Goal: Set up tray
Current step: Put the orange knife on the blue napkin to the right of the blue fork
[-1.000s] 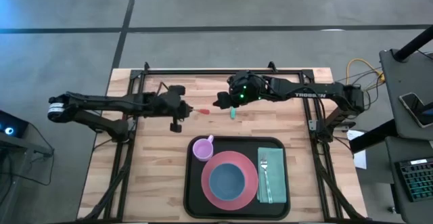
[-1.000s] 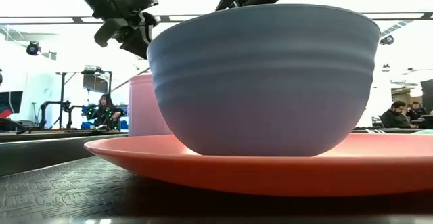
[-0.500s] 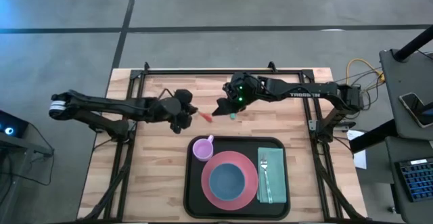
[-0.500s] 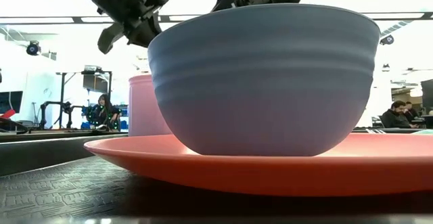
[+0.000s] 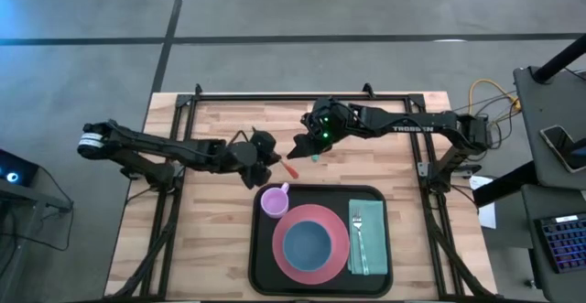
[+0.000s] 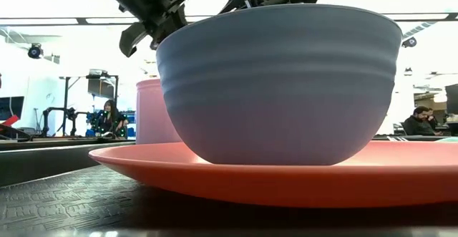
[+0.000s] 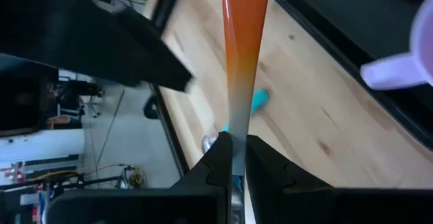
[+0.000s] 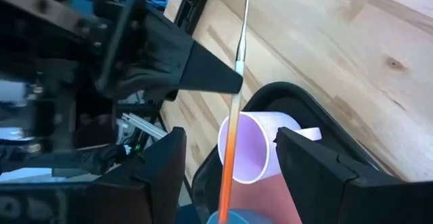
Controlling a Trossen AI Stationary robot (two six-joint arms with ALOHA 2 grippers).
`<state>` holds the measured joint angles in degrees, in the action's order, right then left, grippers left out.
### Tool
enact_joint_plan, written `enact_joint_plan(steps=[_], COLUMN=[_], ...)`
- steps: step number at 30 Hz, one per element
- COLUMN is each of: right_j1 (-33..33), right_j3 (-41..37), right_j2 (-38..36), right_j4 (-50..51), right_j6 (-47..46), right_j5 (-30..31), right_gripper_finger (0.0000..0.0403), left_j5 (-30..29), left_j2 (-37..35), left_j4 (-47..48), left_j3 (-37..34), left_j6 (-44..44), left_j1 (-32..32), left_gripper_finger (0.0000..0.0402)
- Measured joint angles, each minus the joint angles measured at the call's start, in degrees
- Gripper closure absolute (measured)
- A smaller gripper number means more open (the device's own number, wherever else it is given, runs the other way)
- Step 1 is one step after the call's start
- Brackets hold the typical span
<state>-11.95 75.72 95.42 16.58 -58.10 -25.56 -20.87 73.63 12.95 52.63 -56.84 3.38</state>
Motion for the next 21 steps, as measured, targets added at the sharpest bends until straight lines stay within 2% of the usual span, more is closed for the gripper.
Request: enact_joint_plan(steps=[10,21], right_j1=[3.15,3.46], right_j3=[0.00,-0.04], right_j2=[-0.02,-0.04], right_j4=[1.64,4.24], right_j6=[3.36,5.51], right_j5=[-0.63,-0.28], right_gripper_finger=[0.0188,0.0223], left_j5=[1.36,1.29], left_j2=[4.73,5.17], left_j4=[-0.34,1.57], left_j3=[6.88,7.38], left_j6=[-2.90,-4.79], left_j1=[0.00,0.05], left_gripper_finger=[0.0393,0.0392])
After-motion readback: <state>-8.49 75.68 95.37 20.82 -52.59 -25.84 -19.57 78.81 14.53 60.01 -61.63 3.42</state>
